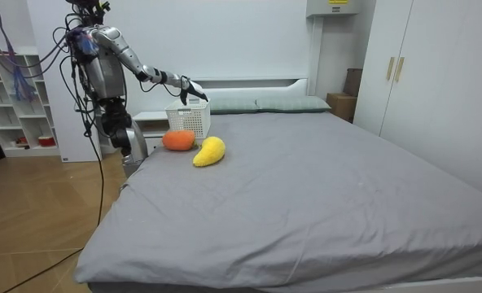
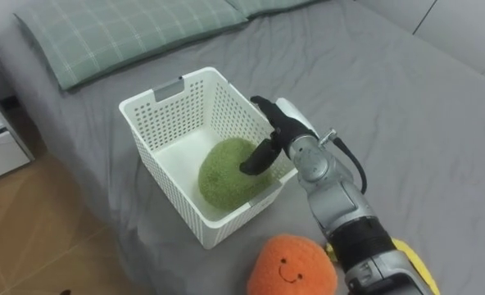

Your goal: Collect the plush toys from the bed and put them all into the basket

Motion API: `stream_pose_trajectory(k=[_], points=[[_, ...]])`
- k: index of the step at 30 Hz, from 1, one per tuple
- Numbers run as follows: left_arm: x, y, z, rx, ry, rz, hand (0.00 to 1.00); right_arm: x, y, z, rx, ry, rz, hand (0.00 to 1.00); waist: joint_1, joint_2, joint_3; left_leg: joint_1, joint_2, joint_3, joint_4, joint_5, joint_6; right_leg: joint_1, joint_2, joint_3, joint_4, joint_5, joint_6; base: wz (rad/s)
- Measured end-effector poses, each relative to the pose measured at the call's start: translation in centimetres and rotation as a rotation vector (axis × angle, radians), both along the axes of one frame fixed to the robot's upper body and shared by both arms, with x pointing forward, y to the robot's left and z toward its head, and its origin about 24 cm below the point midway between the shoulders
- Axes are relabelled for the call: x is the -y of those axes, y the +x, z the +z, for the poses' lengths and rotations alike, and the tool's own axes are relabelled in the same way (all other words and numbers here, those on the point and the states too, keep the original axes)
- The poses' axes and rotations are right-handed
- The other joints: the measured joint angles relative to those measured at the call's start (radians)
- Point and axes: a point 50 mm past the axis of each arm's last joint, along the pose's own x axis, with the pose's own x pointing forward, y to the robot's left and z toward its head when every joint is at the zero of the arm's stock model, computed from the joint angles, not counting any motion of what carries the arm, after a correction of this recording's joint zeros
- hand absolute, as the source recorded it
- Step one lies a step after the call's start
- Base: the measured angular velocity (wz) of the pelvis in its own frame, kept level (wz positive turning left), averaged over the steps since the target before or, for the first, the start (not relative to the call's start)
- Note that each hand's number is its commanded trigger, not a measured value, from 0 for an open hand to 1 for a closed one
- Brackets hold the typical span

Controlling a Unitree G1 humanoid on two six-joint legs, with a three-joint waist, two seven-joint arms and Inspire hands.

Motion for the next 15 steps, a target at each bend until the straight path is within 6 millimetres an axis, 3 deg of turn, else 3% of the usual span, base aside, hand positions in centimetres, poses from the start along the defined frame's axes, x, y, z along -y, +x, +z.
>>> stream_pose_trajectory(k=[8,15], points=[[0.1,-0.4,-0.2,-0.019,0.0,-0.005,0.0,0.3,0.2,0.4,0.034,0.111,-0.062,0.0,-0.027,0.002,0.0014,0.007,0.003,0.009,0.002,0.0,0.0,0.003,0.001,0.012,0.002,0.0,0.0,-0.03],[0.4,-0.7,-0.4,-0.018,-0.001,-0.002,0.0,2.8,0.4,1.2,0.119,0.215,-0.192,0.0,-0.091,0.025,0.0024,0.022,0.019,0.077,0.001,-0.012,0.008,-0.011,0.005,0.081,0.003,0.008,0.002,-0.24]])
